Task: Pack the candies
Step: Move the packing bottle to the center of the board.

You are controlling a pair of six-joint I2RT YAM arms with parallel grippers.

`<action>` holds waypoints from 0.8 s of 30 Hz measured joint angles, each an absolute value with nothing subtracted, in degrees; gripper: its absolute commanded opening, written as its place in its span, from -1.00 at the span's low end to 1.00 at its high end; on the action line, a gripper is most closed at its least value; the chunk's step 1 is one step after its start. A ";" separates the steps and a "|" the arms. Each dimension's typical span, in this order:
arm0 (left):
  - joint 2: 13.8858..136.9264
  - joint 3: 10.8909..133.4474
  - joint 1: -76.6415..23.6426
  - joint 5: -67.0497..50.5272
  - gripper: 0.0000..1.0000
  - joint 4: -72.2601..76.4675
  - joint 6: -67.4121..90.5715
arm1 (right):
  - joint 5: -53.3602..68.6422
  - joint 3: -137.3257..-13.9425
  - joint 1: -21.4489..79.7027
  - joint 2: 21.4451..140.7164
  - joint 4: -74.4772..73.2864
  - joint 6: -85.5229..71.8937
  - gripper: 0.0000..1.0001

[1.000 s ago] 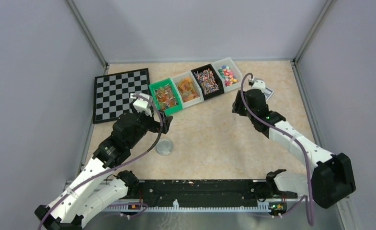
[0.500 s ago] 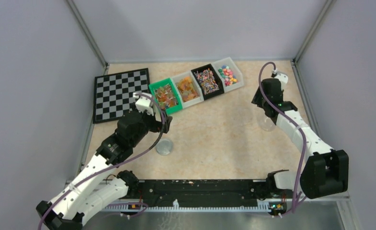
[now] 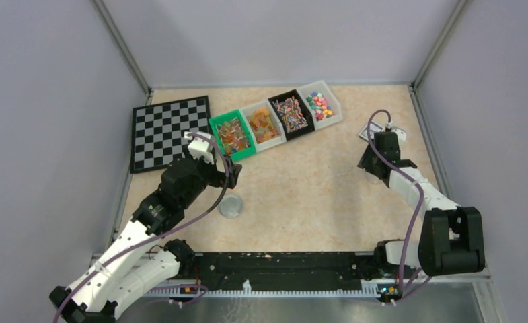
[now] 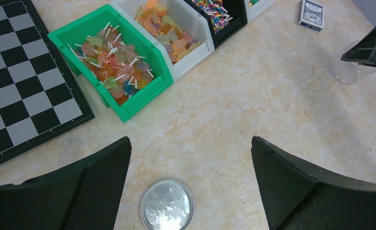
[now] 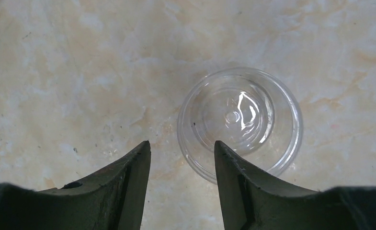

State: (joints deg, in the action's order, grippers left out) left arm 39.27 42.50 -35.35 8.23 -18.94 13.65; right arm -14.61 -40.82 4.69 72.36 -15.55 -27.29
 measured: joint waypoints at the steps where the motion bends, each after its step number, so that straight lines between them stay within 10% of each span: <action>1: 39.27 42.50 -35.35 8.23 0.97 -18.92 13.65 | -13.80 -40.53 4.69 73.28 -14.74 -26.70 -0.03; 11: 39.27 42.50 -35.35 8.38 0.97 -18.90 13.65 | -4.47 -39.94 4.71 76.18 -8.40 -22.48 -0.49; 24: 40.77 42.50 -35.35 9.15 0.97 -18.92 13.65 | 7.84 -38.50 15.42 76.31 -3.11 -26.68 -0.51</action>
State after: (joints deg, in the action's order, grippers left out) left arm 40.77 42.50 -35.35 9.15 -18.92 13.65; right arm 7.84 -38.50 15.42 76.31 -3.11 -26.68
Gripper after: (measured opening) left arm 0.987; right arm 0.247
